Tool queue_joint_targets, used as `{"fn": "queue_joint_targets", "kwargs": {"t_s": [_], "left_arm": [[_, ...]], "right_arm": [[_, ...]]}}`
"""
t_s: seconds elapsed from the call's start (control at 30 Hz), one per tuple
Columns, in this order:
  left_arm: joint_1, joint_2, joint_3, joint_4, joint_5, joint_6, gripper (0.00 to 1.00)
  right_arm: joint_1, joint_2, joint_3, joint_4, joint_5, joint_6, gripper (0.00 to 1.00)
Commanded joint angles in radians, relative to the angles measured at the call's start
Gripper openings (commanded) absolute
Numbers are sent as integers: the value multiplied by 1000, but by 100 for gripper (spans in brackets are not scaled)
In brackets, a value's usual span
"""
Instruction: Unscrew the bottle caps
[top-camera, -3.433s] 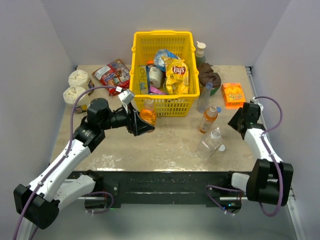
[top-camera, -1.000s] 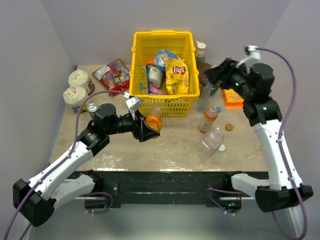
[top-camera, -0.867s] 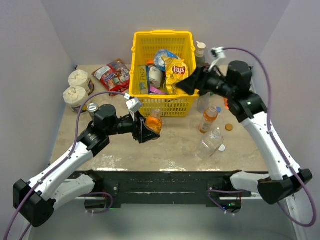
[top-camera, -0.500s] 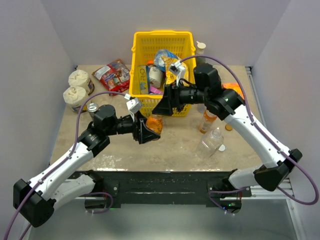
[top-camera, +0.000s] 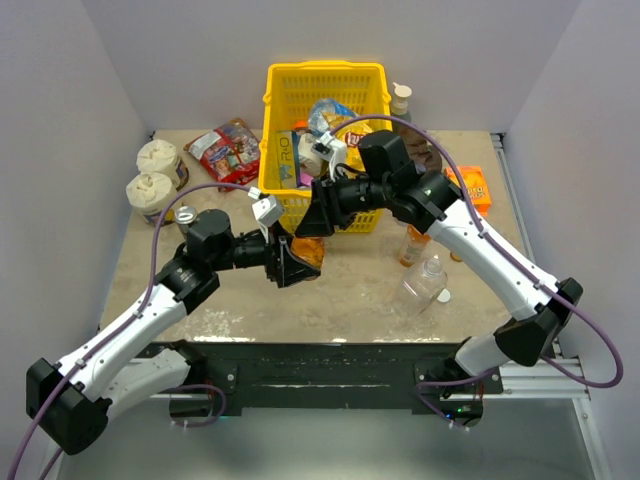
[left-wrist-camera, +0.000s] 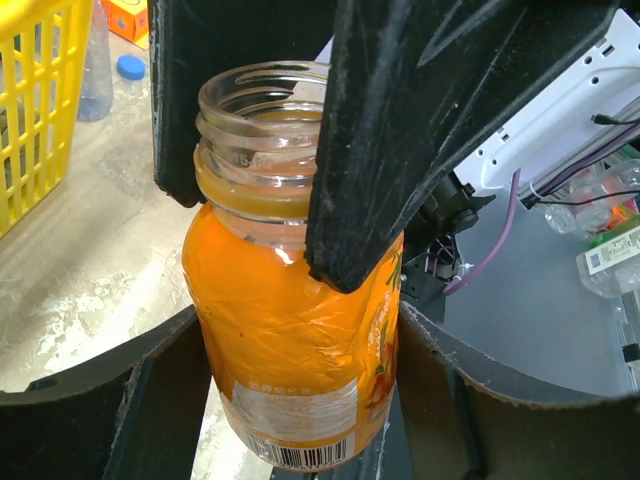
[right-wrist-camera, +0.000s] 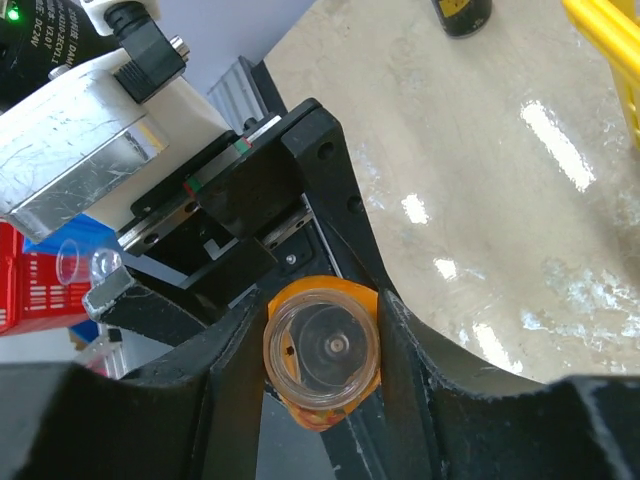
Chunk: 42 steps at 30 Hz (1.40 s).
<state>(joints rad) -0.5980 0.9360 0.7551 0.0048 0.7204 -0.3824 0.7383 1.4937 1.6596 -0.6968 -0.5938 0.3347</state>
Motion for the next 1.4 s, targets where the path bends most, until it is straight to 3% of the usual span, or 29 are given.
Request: {"fn": "queue_joint_targets", "kwargs": {"t_s": [0.0, 0.1, 0.13, 0.17, 0.43, 0.5, 0.63, 0.83, 1.1, 1.37], "left_arm": [[-3, -19, 16, 32, -42, -7, 53], [-3, -23, 23, 21, -85, -12, 76], [-2, -25, 26, 20, -104, -12, 93], [-2, -31, 29, 14, -113, -10, 99], [30, -106, 41, -118, -301, 39, 100], [47, -129, 33, -120, -334, 31, 100], [61, -132, 41, -157, -421, 10, 100], [69, -154, 55, -216, -512, 17, 100], [72, -180, 26, -220, -530, -3, 100], [70, -213, 26, -264, -680, -21, 100]], "right_arm": [[9, -4, 58, -24, 25, -28, 0], [9, -29, 65, -15, 110, -20, 0], [7, -35, 74, -23, 156, -22, 0], [6, -45, 107, -30, 202, -22, 0], [-170, -101, 318, -115, 670, -26, 0], [-229, -121, 312, -109, 721, -36, 0], [-420, -179, 144, -12, 853, -43, 0], [-652, -283, -93, 126, 922, 13, 0], [-758, -389, -354, 244, 1078, -6, 0], [-813, -406, -632, 375, 1083, -42, 0]]}}
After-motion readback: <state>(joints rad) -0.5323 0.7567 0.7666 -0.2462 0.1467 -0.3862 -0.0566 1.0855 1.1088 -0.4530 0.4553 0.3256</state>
